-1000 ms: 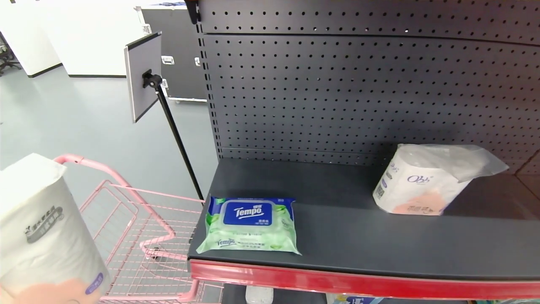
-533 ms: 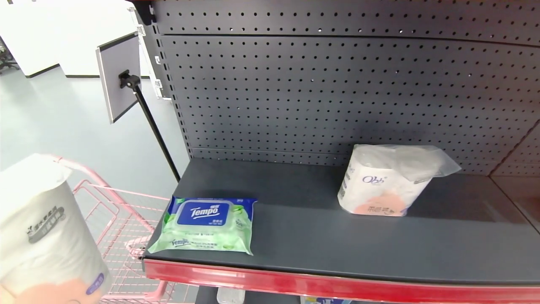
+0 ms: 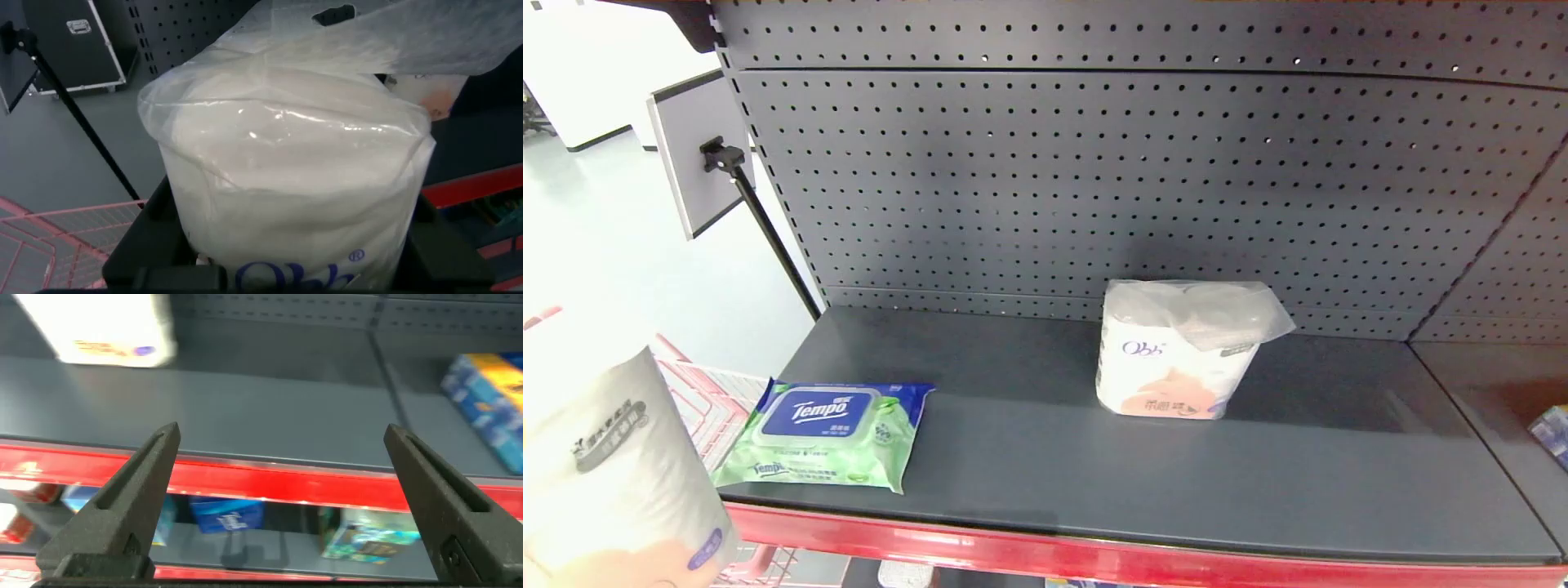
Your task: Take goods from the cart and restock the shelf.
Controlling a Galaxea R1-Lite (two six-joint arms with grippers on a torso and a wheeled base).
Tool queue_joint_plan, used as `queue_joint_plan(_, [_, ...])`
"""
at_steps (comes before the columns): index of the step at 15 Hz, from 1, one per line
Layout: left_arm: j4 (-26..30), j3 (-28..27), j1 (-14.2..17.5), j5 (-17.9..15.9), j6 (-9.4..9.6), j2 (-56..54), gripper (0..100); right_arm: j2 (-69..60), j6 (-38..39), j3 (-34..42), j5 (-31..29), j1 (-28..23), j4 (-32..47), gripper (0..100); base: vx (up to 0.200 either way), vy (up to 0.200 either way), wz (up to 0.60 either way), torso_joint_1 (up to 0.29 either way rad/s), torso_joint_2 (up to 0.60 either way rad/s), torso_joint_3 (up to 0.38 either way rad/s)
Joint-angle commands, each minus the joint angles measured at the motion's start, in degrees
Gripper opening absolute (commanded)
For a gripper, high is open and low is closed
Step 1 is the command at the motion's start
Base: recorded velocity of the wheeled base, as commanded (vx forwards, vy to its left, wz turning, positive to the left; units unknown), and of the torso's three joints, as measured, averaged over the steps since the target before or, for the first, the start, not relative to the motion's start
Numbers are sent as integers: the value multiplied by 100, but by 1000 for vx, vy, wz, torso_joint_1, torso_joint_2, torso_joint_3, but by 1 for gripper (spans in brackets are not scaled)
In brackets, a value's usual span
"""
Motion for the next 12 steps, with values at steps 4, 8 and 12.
queue_joint_plan(4, [1, 0, 1, -4, 47, 76, 0, 201, 5, -281, 7, 18, -5, 100, 0, -200, 0, 2, 7, 5])
queue_joint_plan(8, [1, 35, -8, -4, 170, 164, 0, 3515, -56, -2918, 824, 334, -49, 100, 0, 0, 0, 0, 0, 0])
queue_joint_plan(12, [-34, -17, 1, 14, 162, 270, 0, 5800, -417, -2505, 2055, 1239, -1491, 100, 0, 0, 0, 0, 0, 0])
